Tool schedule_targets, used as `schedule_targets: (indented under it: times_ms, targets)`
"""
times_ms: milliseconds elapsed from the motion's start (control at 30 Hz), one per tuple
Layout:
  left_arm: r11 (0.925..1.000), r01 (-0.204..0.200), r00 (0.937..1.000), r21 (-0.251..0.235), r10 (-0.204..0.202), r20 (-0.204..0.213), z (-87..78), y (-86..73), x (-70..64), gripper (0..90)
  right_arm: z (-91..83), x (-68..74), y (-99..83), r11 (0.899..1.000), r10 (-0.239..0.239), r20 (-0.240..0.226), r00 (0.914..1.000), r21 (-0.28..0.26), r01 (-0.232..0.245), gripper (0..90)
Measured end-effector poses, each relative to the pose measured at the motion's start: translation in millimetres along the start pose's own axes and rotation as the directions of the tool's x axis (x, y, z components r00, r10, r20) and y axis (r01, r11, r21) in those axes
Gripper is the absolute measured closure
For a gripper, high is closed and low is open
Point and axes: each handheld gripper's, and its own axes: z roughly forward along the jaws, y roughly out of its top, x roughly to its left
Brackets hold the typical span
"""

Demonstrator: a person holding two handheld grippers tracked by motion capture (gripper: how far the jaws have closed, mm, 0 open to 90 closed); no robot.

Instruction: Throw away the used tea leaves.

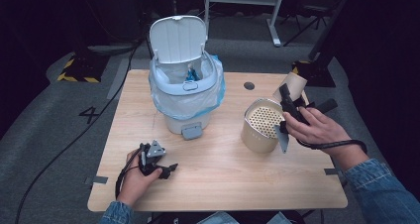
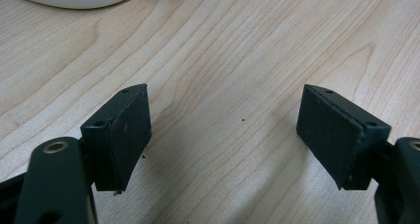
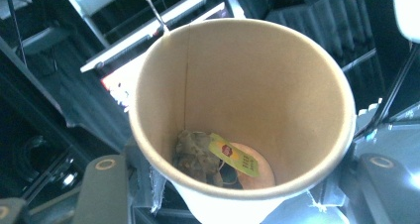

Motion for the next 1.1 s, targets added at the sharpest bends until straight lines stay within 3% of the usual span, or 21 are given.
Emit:
schedule_targets:
  times_ms: [67, 133, 300, 400, 467, 567, 733, 800, 867, 967, 1033, 1100]
  targets:
    - [1.0, 0.0, 1.0, -0.001, 0.0, -0.001, 0.0, -0.1, -0.1, 21.6, -0.7, -0.1, 3.2, 0.999, -0.036, 0.001, 0.9993, -0.021, 0.036, 38.5]
    - [1.0, 0.001, 1.0, -0.001, -0.001, -0.002, -0.1, -0.2, -0.1, 21.6, -1.7, -2.4, 1.6, 1.0, -0.018, 0.009, 0.9998, 0.0, 0.018, 38.5]
    - [1.0, 0.001, 1.0, -0.001, -0.001, -0.002, -0.2, -0.3, -0.1, 21.6, -2.2, -3.6, 3.6, 0.999, -0.026, 0.011, 0.9996, -0.02, 0.026, 38.5]
    - [1.0, 0.001, 1.0, 0.0, -0.001, -0.002, -0.2, -0.2, -0.1, 21.6, -0.4, -5.8, -4.3, 0.999, 0.02, 0.007, 0.9998, 0.041, -0.021, 38.8]
    - [1.0, 0.001, 1.0, 0.0, -0.001, -0.001, -0.2, -0.3, -0.1, 21.6, -4.5, -4.1, 9.5, 0.997, -0.068, 0.015, 0.9976, -0.031, 0.069, 39.0]
    - [1.0, 0.001, 1.0, -0.002, -0.001, -0.002, -0.1, -0.3, -0.1, 21.6, -4.1, -6.6, 4.0, 1.0, -0.022, 0.019, 0.9996, 0.009, 0.022, 39.0]
    - [1.0, 0.001, 1.0, -0.002, -0.001, -0.002, -0.2, -0.3, -0.1, 21.6, -3.5, -9.0, -2.4, 0.999, -0.03, 0.023, 0.9993, 0.017, 0.029, 38.9]
    - [1.0, 0.001, 1.0, -0.002, -0.001, -0.002, -0.2, -0.3, -0.1, 21.6, -2.2, -10.4, -8.7, 0.999, 0.014, 0.02, 0.9997, 0.049, -0.015, 38.9]
    - [1.0, 0.001, 1.0, 0.0, -0.001, -0.002, -0.2, -0.3, -0.1, 21.6, -2.3, -8.5, -3.0, 0.999, -0.028, 0.009, 0.9996, 0.019, 0.028, 38.9]
    - [1.0, -0.003, 1.0, 0.0, 0.003, -0.003, -0.4, -0.3, 0.2, 21.6, -3.1, -11.0, -5.2, 1.0, 0.015, 0.018, 0.9997, 0.024, -0.015, 38.8]
    - [1.0, -0.002, 1.0, 0.0, 0.002, -0.003, -0.4, -0.3, 0.2, 21.6, -2.5, -10.9, -4.2, 1.0, 0.007, 0.009, 0.9999, 0.016, -0.007, 38.6]
    - [1.0, -0.002, 1.0, 0.0, 0.002, -0.003, -0.4, -0.3, 0.2, 21.6, -2.8, -10.3, -3.7, 0.999, 0.035, 0.005, 0.9994, -0.013, -0.035, 38.2]
